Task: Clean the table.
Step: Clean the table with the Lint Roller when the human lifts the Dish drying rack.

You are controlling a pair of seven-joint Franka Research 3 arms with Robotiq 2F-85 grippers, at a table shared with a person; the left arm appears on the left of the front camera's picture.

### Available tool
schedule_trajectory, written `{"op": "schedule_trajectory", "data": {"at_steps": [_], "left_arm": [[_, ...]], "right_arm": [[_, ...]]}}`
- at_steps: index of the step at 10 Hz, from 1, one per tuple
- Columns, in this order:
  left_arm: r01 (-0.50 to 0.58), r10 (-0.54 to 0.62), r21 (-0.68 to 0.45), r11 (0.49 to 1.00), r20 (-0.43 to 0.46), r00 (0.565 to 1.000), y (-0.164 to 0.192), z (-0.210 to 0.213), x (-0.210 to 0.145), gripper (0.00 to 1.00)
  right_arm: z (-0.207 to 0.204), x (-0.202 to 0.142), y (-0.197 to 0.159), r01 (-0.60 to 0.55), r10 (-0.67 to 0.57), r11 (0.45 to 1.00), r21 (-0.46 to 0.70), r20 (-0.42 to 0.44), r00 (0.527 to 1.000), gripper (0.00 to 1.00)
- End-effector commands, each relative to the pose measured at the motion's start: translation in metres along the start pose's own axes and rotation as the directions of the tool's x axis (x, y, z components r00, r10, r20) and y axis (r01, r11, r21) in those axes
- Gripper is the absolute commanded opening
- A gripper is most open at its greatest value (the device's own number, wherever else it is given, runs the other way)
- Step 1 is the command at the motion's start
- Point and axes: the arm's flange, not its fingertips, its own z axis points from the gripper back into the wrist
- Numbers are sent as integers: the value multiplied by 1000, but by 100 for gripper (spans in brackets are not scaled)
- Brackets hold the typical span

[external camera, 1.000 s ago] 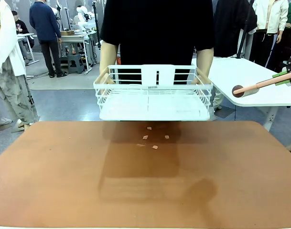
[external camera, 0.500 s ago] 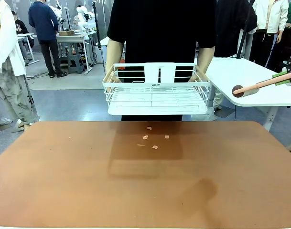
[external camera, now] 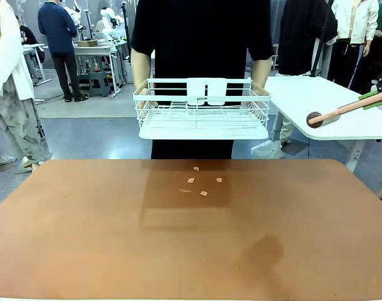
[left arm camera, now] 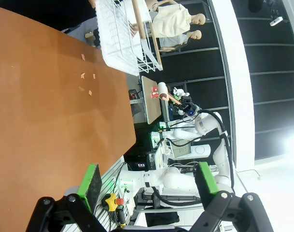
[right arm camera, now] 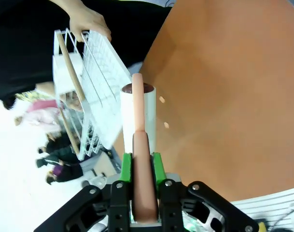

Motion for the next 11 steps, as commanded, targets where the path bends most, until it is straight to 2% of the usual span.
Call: {"op": "schedule_trajectory", "data": {"at_steps": [1, 2, 3, 4, 5, 7, 9, 10, 11], "left_arm": [[2, -2, 2, 1000, 2, 1000, -1, 3, -1, 100], [2, -2, 2, 1000, 2, 1000, -1, 3, -1, 100], [2, -2, 2, 1000, 2, 1000, -1, 3, -1, 100], [2, -2, 2, 1000, 2, 1000, -1, 3, -1, 100], [2, -2, 2, 1000, 2, 1000, -1, 3, -1, 100], [2, -2, 2, 1000, 2, 1000, -1, 3, -1, 100], [2, -2, 2, 1000, 2, 1000, -1, 3, -1, 100], [2, -2, 2, 1000, 2, 1000, -1, 3, -1, 100], [2, -2, 2, 1000, 2, 1000, -1, 3, -1, 100]], "right_arm": [[7, 30, 20, -113, 102, 986, -121, -89, 991, 21], [3, 40, 27, -235, 197, 955, -181, -204, 959, 21], [-7, 54, 34, -312, 254, 920, -239, -244, 936, 21], [-20, 64, 40, -382, 307, 894, -234, -301, 903, 21], [-35, 66, 43, -424, 345, 878, -221, -320, 882, 21], [-69, 70, 43, -564, 454, 806, -179, -426, 783, 21], [-99, 72, 52, -644, 498, 745, -176, -496, 712, 21], [-110, 69, 56, -627, 488, 756, -187, -478, 730, 21], [-110, 67, 62, -559, 453, 818, -139, -445, 773, 21]]}}
